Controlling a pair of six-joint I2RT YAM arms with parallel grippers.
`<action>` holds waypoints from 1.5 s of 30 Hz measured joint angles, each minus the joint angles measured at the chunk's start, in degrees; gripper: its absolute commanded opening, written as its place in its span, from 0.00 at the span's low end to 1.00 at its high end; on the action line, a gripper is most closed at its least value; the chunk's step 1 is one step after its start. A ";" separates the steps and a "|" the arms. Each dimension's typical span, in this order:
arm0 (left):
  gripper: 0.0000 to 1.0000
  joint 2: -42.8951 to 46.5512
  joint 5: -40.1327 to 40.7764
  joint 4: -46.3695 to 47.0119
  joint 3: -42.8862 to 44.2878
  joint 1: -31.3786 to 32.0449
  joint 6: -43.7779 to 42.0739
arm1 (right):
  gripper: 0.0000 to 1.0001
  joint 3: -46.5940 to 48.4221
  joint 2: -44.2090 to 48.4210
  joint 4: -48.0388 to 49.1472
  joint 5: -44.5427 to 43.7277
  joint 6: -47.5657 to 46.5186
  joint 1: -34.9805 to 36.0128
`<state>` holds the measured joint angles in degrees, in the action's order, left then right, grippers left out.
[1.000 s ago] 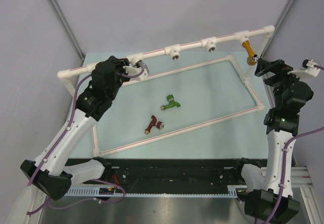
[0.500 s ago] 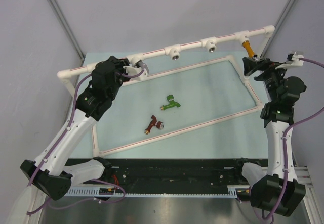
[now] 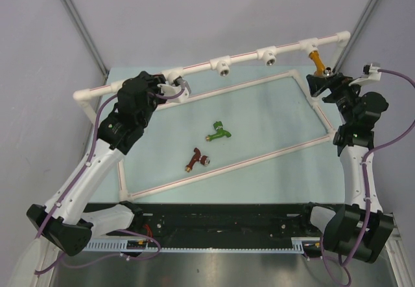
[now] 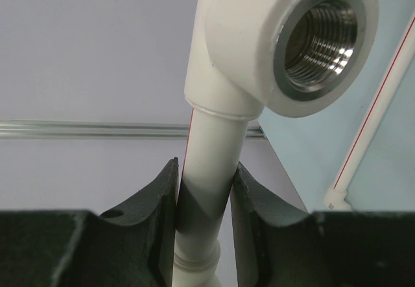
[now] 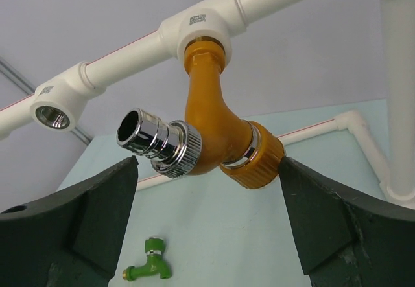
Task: Install the water faucets
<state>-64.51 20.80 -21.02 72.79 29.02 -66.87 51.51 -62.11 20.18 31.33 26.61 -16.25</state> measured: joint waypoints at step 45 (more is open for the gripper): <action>0.00 -0.37 0.26 0.66 0.02 -0.07 0.00 | 0.65 4.76 8.02 -3.56 -9.01 0.61 -0.46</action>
<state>-64.88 21.06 -20.36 72.82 28.95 -66.87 56.27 -54.08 16.62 22.33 27.22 -16.71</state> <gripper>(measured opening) 0.362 0.650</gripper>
